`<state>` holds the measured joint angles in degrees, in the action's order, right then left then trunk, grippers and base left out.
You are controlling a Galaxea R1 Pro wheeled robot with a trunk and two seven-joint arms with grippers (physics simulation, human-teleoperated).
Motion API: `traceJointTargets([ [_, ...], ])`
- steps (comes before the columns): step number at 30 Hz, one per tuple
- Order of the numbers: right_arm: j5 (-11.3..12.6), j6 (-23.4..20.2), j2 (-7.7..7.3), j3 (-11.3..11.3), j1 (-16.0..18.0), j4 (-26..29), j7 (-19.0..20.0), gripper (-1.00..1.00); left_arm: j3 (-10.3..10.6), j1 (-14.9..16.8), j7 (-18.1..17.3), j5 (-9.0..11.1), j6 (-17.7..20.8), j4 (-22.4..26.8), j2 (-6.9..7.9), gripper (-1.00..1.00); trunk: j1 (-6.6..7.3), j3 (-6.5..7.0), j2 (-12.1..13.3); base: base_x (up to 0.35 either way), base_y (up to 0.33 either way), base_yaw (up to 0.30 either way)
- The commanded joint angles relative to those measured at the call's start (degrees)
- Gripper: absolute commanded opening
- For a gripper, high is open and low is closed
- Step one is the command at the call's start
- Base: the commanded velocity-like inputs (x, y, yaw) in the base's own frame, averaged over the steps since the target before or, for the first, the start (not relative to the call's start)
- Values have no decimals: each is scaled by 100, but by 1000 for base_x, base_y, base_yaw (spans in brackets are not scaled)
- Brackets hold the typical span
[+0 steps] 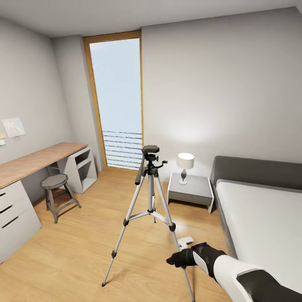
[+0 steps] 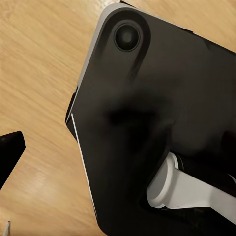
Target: Attach the digital camera to the camera tripod in the bedroom.
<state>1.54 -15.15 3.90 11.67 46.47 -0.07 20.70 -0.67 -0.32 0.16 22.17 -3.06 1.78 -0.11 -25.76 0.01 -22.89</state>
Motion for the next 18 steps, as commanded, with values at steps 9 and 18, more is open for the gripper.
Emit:
traceJointTargets([
  [9, 25, -71, -95, 29, -370, -166, -15, 100, -3, -3, 2, 24, -10, 6, 0, 100, -2, -1, -3, 0, 0, 0],
  [18, 42, -26, -136, 10, -1090, -185, -334, 100, -6, -3, 0, 24, -10, 7, -4, 100, -2, -1, -3, 0, 0, 0],
])
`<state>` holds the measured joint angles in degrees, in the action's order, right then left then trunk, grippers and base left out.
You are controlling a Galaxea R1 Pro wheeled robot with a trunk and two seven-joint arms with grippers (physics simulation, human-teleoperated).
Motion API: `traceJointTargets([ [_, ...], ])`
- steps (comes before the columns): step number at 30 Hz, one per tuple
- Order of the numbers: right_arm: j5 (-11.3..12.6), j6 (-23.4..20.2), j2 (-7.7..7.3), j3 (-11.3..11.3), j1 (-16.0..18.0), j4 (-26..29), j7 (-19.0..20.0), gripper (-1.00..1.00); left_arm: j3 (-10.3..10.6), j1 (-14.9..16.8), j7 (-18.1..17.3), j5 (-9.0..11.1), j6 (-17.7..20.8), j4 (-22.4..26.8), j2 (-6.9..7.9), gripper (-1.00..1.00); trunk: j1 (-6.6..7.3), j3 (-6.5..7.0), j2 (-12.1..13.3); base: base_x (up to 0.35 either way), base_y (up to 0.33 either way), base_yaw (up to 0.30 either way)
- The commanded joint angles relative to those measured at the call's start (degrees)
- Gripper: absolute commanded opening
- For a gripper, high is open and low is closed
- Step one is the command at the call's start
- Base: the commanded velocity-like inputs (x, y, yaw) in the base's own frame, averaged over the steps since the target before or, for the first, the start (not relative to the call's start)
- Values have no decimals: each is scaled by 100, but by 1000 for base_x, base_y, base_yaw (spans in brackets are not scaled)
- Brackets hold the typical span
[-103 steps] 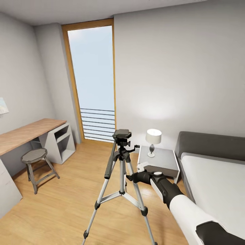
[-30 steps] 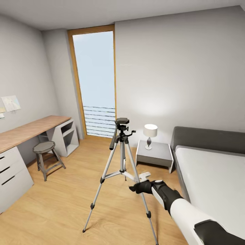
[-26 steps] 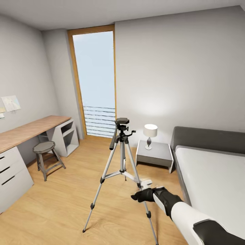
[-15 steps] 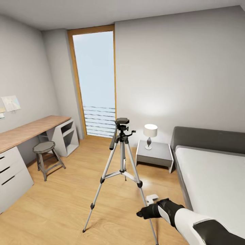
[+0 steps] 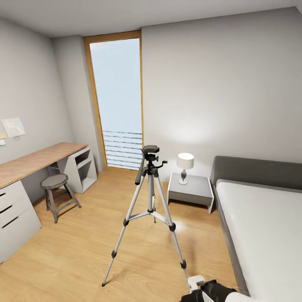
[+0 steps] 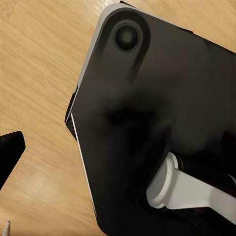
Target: Attach the digital camera to the camera tripod in the bedroom.
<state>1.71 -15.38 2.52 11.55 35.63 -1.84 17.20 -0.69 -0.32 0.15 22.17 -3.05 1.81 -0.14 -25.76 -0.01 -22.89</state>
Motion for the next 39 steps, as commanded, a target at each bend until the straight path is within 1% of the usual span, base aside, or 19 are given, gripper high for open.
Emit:
traceJointTargets([
  [1, 33, 2, -5, 20, -103, -8, -26, 100, -4, -3, 2, 24, -11, 4, -2, 100, -3, 1, -3, 0, 0, 0],
  [2, 164, 101, -35, 9, -592, -9, -221, 100, -8, -3, 2, 24, -11, 4, -3, 100, -3, 1, -3, 0, 0, 0],
  [6, 335, 340, -98, 7, -955, -9, -343, 100, -8, -3, 3, 24, -11, 4, -4, 100, -3, 1, -3, 0, 0, 0],
  [10, 483, 688, -203, 6, -1303, -9, -443, 100, -7, -3, 3, 24, -11, 4, -4, 100, -3, 1, -3, 0, 0, 0],
  [15, 589, 1116, -308, 0, -1689, -10, -551, 100, -3, -3, 3, 24, -11, 4, -4, 100, -3, 1, -3, 0, 0, 0],
  [16, 619, 1266, -348, -1, -1829, -10, -598, 100, -3, -3, 1, 24, -11, 4, -4, 100, -3, 1, -3, 0, 0, 0],
  [19, 670, 1480, -431, -3, -2030, -10, -662, 100, -2, -3, 2, 24, -11, 4, -4, 100, -3, 1, -3, 0, 0, 0],
  [25, 827, 1866, -570, -3, -2346, -10, -788, 100, -2, -3, 3, 24, -11, 4, -4, 100, -3, 1, -3, 0, 0, 0],
  [26, 883, 1954, -592, -4, -2415, -10, -851, 100, -2, -3, 1, 24, -11, 2, -4, 100, -3, 1, -3, 0, 0, 0],
  [30, 959, 2069, -617, -4, -2507, -10, -1048, 100, -2, -3, 2, 24, -11, 3, -4, 100, -3, 1, -3, 0, 0, 0],
  [39, 995, 2119, -629, -4, -2549, -10, -1337, 100, -8, -3, 3, 24, -11, 4, -4, 100, -3, 1, -3, 0, 0, 0],
])
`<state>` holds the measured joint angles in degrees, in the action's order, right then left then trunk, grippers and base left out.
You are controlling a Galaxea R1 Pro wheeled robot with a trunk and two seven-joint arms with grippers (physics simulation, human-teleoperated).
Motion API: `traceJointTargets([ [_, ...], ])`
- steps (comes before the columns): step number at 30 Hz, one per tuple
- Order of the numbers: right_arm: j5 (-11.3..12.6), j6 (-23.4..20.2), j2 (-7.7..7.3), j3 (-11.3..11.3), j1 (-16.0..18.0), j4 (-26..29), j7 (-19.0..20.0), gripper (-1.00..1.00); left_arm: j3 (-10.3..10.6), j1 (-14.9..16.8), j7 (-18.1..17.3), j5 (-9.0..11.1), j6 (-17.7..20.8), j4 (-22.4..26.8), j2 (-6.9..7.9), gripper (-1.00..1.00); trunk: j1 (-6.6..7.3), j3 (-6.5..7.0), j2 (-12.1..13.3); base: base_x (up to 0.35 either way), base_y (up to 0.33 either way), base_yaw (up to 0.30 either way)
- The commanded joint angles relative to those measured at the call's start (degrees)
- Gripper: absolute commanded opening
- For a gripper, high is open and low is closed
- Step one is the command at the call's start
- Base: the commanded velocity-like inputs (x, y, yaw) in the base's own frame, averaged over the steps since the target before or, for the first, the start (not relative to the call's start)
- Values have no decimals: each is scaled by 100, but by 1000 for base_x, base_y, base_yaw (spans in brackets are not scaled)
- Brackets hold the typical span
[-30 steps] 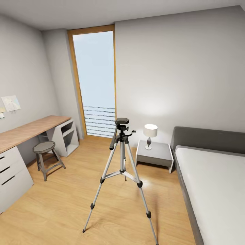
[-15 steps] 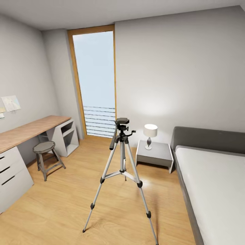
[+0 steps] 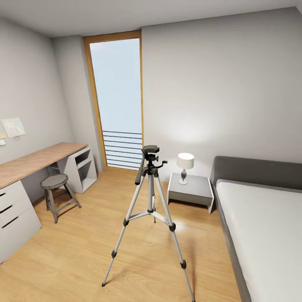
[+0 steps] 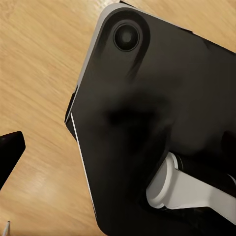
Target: Attach the digital camera to the camera tripod in the bedroom.
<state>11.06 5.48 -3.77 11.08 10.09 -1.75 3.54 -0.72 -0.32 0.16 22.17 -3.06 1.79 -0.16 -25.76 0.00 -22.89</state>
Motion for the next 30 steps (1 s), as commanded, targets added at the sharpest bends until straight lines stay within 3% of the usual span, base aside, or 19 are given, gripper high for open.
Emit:
traceJointTargets([
  [1, 59, 37, 1, 45, 5, -19, 10, 100, -5, -3, 2, 24, -10, 5, -1, 100, -2, 0, -3, 0, 0, 0],
  [20, 61, 25, 17, 53, 2, -15, -55, 100, -7, -3, -1, 49, -10, -1, 4, 100, -2, 0, -3, 0, 0, 3],
  [30, 50, 39, 20, 52, 2, -14, -61, 100, 5, -3, -5, 49, -8, 4, 25, 100, -2, 0, -3, 0, 0, 186],
])
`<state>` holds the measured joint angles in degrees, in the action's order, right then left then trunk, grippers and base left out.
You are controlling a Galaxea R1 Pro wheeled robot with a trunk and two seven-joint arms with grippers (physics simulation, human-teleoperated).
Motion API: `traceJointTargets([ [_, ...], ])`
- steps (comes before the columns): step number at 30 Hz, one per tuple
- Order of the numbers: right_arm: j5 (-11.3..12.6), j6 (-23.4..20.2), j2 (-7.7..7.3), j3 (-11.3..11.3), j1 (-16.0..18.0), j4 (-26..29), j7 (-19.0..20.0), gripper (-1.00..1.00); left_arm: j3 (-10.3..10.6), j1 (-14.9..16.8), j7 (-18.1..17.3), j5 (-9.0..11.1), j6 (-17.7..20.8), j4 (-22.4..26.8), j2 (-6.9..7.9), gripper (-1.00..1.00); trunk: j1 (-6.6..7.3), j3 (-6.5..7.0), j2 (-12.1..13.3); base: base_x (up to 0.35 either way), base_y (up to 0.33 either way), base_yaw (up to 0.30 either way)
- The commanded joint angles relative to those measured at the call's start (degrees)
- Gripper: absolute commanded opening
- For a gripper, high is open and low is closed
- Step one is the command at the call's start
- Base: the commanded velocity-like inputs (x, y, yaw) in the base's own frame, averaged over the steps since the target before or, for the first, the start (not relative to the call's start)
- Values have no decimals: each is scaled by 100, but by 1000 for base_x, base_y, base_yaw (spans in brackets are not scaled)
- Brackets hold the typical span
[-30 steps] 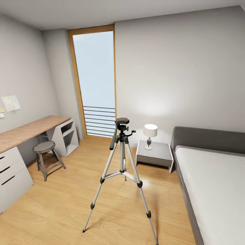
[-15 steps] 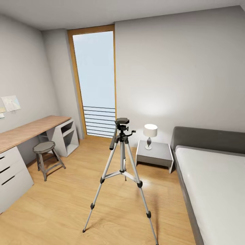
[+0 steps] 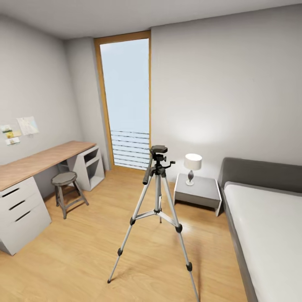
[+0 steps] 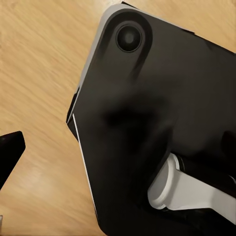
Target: Attach the digital camera to the camera tripod in the bedroom.
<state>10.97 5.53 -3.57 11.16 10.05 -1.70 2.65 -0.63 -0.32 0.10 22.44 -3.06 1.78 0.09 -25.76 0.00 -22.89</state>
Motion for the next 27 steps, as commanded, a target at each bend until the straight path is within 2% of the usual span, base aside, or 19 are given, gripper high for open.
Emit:
traceJointTargets([
  [1, 58, 34, 1, 44, 5, -17, 27, 100, -1, -4, 1, 15, -9, 5, 8, 100, -2, 0, -3, 0, 0, 249],
  [27, 7, 44, 10, 68, 5, -14, 25, 100, 13, -4, -1, 6, -11, 7, 49, 100, -2, 0, -3, 0, 0, 266],
])
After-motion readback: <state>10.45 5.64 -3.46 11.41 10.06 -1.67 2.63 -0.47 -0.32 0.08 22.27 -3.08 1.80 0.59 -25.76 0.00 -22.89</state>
